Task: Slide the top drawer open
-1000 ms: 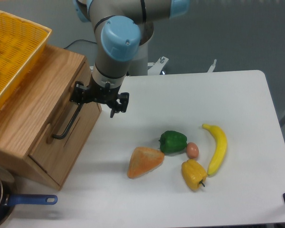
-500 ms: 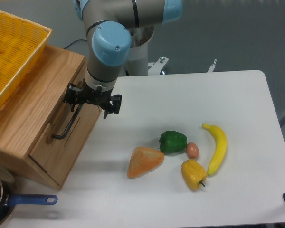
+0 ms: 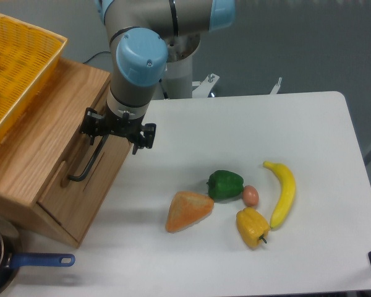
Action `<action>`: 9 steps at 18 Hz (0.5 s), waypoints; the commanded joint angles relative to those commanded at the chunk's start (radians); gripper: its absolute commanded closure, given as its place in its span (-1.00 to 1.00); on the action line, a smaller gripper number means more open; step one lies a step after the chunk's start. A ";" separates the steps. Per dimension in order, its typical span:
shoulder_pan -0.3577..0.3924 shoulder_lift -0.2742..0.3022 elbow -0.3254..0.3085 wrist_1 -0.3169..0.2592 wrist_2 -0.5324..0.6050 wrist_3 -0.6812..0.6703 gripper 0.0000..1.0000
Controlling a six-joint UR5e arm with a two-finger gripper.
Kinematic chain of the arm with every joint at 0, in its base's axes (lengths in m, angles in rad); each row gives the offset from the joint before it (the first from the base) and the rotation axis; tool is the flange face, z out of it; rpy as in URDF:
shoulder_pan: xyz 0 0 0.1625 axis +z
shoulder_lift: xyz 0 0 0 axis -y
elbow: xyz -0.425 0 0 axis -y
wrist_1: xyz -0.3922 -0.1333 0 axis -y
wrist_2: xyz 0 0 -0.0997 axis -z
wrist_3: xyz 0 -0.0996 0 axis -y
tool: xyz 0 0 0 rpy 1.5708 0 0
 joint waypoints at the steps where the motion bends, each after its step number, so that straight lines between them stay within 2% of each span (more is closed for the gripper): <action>1: 0.000 -0.002 0.000 0.000 0.002 0.000 -1.00; 9: -0.002 -0.008 -0.003 0.002 0.005 0.003 -1.00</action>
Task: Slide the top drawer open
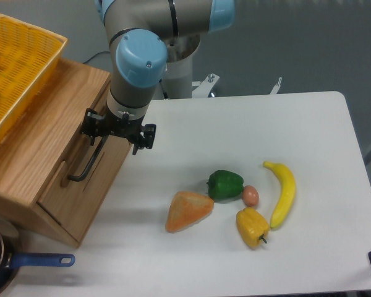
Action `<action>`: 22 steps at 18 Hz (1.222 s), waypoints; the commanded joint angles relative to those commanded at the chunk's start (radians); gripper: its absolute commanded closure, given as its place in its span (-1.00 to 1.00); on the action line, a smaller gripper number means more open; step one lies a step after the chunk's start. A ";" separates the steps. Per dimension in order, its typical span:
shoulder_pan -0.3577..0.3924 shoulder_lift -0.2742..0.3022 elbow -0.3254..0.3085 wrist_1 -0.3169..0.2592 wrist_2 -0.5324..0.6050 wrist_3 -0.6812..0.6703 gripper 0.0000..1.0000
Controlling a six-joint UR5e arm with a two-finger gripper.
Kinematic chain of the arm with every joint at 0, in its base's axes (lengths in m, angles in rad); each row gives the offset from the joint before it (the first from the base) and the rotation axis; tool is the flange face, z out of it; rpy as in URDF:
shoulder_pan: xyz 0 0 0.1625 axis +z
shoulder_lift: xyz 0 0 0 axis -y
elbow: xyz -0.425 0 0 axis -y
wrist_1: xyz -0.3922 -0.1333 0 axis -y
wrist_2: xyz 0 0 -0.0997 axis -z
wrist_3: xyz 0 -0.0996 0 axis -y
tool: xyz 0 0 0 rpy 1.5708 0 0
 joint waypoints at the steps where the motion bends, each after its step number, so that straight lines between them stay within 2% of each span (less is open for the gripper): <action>1: 0.000 -0.002 0.000 0.000 0.000 0.000 -1.00; 22: 0.020 -0.012 0.000 0.003 0.012 0.017 -1.00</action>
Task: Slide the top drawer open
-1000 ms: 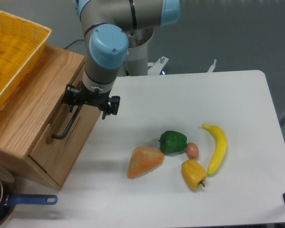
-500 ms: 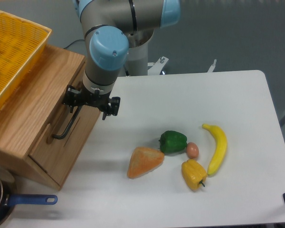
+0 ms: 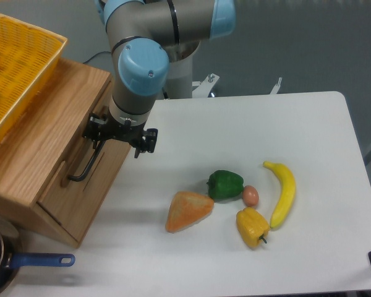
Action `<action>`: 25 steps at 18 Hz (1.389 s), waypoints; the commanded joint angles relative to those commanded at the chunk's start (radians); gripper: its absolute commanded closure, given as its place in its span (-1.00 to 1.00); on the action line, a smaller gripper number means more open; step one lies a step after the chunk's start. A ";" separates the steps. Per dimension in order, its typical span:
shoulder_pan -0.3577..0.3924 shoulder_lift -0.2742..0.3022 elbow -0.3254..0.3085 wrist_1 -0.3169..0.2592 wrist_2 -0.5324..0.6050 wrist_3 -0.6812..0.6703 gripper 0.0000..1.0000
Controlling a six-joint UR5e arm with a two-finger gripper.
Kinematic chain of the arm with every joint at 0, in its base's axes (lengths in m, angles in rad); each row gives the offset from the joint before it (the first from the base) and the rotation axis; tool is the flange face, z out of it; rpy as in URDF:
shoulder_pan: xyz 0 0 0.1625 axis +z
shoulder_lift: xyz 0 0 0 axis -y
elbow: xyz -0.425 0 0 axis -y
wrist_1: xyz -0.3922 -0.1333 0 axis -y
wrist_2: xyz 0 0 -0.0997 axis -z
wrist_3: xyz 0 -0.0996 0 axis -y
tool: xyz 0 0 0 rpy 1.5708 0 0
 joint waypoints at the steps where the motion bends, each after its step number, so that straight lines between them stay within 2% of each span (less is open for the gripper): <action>1: 0.002 0.000 0.002 0.000 0.005 0.000 -1.00; 16: 0.066 -0.002 0.008 0.005 0.029 0.008 -1.00; 19: 0.084 -0.005 0.006 0.002 0.032 0.058 -1.00; 25: 0.103 -0.012 0.011 0.005 0.045 0.067 -1.00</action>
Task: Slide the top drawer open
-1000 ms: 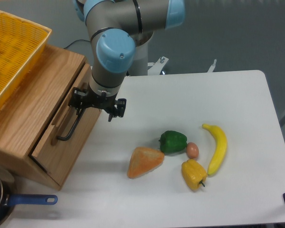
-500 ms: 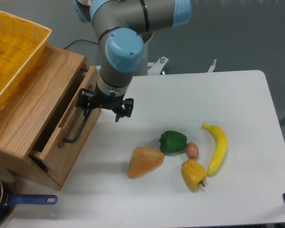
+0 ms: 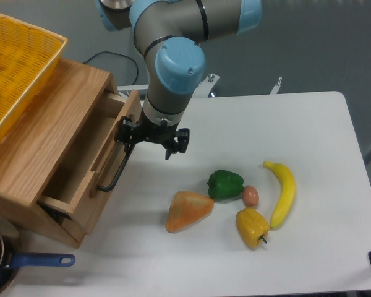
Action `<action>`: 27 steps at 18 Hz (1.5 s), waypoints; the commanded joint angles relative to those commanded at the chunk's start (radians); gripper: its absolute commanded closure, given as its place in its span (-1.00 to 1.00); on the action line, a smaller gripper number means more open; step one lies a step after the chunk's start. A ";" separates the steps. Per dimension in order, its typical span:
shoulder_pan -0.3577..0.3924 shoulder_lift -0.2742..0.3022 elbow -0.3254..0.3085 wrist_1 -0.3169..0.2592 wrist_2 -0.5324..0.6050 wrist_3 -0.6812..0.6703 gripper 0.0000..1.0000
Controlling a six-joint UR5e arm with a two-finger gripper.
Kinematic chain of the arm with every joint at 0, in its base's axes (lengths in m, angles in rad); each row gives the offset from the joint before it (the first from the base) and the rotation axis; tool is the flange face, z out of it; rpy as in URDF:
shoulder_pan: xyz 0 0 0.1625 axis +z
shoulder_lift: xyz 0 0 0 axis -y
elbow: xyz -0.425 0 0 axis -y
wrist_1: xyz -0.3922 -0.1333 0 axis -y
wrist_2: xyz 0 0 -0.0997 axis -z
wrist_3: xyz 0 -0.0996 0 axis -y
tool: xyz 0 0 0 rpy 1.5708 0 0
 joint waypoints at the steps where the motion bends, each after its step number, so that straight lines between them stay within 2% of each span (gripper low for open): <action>1: 0.006 -0.002 0.006 -0.003 0.002 0.006 -1.00; 10: 0.041 -0.006 0.038 -0.006 0.002 0.020 -1.00; 27: 0.095 -0.023 0.048 -0.003 0.025 0.043 -1.00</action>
